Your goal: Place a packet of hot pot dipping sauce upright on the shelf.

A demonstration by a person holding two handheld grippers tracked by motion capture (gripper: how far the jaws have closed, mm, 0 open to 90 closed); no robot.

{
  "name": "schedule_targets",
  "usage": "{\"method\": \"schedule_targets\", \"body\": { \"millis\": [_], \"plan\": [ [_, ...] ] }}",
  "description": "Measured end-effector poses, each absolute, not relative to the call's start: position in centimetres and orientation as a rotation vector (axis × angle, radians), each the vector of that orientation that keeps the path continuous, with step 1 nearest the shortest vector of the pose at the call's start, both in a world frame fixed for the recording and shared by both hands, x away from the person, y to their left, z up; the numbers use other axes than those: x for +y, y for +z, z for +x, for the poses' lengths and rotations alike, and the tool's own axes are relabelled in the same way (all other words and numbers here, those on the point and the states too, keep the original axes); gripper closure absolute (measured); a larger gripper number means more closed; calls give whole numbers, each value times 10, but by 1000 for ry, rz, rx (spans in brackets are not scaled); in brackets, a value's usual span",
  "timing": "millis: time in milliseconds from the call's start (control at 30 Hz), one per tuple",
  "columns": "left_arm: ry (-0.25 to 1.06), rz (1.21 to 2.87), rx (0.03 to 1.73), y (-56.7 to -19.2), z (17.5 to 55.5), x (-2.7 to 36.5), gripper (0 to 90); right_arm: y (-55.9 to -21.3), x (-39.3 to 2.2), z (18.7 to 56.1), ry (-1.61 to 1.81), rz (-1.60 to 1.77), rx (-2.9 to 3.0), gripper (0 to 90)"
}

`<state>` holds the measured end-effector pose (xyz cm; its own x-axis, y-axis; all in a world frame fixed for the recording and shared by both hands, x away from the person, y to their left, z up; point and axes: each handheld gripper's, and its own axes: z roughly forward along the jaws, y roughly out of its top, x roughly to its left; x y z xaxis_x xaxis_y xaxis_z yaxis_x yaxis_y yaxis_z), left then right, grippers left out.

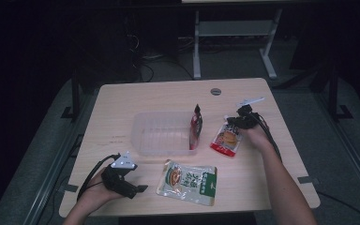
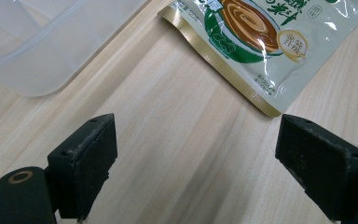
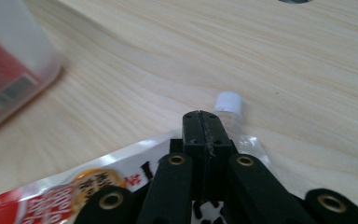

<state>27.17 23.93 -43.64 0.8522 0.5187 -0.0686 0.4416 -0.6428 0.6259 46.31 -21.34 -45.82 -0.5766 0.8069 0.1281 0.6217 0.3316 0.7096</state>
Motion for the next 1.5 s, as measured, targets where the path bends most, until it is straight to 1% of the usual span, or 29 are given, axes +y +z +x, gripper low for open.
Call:
{"method": "schedule_targets", "body": {
  "millis": [133, 400, 1000, 1233, 1367, 1500],
  "plan": [
    [150, 2372, 693, -438, 272, 239, 123, -464, -213, 465, 1057, 1306, 2363, 897],
    [140, 2374, 696, -438, 271, 238, 123, -464, -214, 455, 968, 1265, 2419, 898],
    [133, 2383, 677, -438, 270, 235, 123, -456, -221, 415, 868, 1137, 2519, 897],
    [137, 2384, 667, -437, 270, 233, 123, -453, -201, 417, 992, 1123, 2528, 897],
    [131, 2380, 673, -437, 269, 233, 123, -457, -190, 420, 964, 1100, 2554, 897],
    [132, 2375, 673, -437, 269, 233, 123, -458, -189, 417, 958, 1096, 2564, 898]
  ]
}}
